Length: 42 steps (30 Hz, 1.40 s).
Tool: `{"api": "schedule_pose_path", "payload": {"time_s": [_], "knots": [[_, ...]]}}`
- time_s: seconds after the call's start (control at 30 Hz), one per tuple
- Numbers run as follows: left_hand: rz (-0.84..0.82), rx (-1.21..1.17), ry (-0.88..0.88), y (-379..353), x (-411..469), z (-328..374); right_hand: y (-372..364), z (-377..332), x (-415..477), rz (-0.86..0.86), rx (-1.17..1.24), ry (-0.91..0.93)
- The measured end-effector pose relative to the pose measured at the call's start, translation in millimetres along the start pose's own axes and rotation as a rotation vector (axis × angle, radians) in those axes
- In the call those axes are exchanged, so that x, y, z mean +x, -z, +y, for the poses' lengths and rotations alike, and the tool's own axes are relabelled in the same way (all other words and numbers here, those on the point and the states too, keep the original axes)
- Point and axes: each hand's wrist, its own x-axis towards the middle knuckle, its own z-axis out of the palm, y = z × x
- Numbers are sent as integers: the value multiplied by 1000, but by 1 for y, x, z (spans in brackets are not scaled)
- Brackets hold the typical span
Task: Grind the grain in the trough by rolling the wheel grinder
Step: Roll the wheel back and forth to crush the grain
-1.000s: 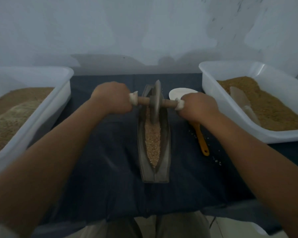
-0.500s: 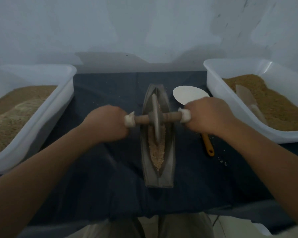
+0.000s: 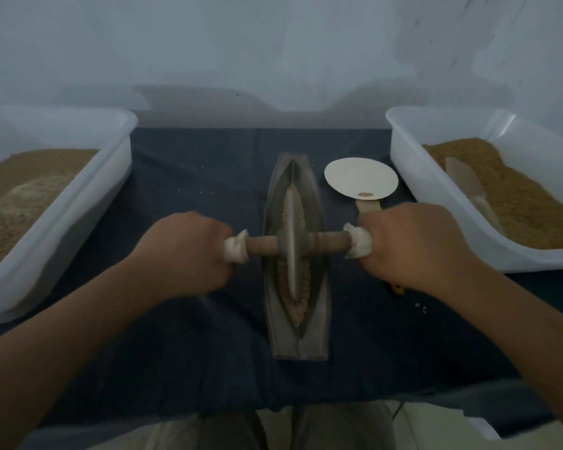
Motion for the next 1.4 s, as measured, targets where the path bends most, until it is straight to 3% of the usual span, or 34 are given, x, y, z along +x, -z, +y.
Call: {"api": "schedule_pose_path", "payload": {"time_s": [0.17, 0.3, 0.37, 0.53, 0.63, 0.7, 0.83, 0.93, 1.1, 1.23, 1.4], "knots": [[-24, -2, 197, 0, 85, -1, -21, 18, 82, -73, -131, -205], [-59, -22, 212, 6, 99, 2, -15, 18, 104, -180, -203, -231], [-55, -8, 161, 3, 71, 4, -12, 13, 78, -170, -101, -234], [220, 73, -47, 5, -7, 6, -9, 7, 4, -276, 239, -114], [53, 36, 28, -6, 12, 5, -18, 10, 21, -31, 40, -59], [11, 52, 104, -2, 51, 3, -23, 12, 48, 38, -44, -140], [-46, 57, 157, 20, 101, 5, -30, 16, 86, -43, -116, -271], [-54, 103, 85, 26, 79, 9, -31, 14, 62, -143, -43, -302], [177, 94, -30, 10, -5, 11, -21, 3, -5, 83, -13, -112], [15, 47, 105, 6, 38, 8, -23, 10, 40, -39, -82, -157], [-22, 65, 182, 27, 96, 13, -21, 11, 86, -84, -86, -248]]}}
